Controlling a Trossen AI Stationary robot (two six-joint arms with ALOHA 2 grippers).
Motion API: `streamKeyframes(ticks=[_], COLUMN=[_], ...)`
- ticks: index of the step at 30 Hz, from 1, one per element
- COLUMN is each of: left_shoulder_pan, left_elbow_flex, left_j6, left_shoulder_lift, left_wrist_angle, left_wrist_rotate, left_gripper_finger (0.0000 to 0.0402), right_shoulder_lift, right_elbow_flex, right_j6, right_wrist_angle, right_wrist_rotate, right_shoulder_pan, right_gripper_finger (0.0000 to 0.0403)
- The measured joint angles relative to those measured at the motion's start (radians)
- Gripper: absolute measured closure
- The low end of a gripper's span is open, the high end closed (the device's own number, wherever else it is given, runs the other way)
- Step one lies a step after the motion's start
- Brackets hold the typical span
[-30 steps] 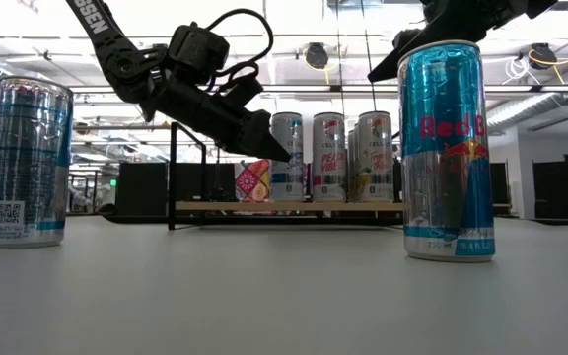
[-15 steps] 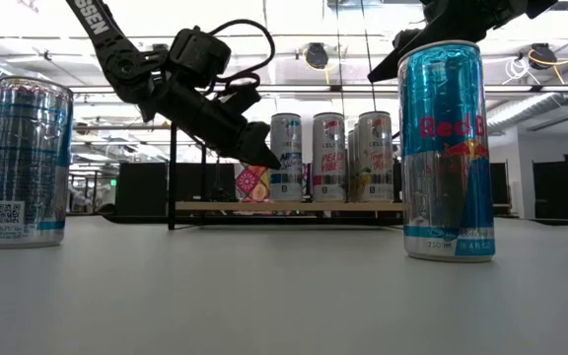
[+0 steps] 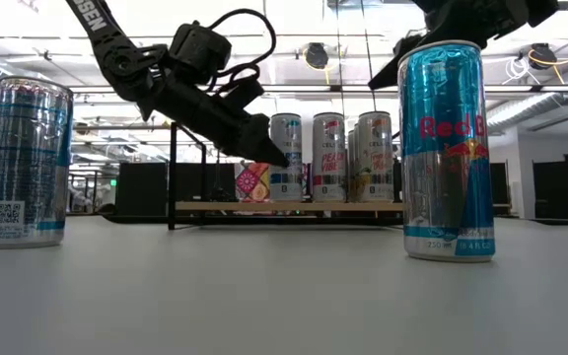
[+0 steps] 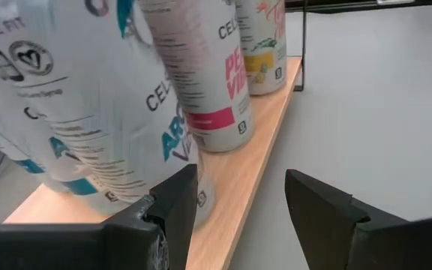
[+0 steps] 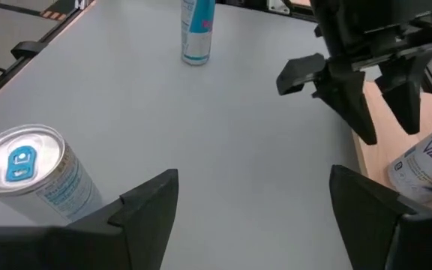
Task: Place canned beverage on shelf
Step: Put the white blue soda can on the shelf aligned with the white blue soda cans
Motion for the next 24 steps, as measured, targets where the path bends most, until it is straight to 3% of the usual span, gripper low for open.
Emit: streamKeyframes(ticks=[7,24], left_shoulder_pan=[0.011,0.017], left_elbow_flex=[0.0,0.0], left_j6=[0.0,0.007], left_shoulder_lift=[0.0,0.0], left_wrist_angle=[0.0,-0.011], left_wrist_rotate=[0.001,-0.029], left_gripper_finger=[0.0204,0.0204], right_shoulder_lift=[0.0,0.0], right_elbow_flex=[-0.022,-0.022], right_j6=[0.029,0.03], right_wrist_angle=[0.08,0.08], right_wrist_rotate=[-0.001,-0.001], right_shoulder_pan=[0.0,0.0], right_gripper_finger=[0.0124,0.0124])
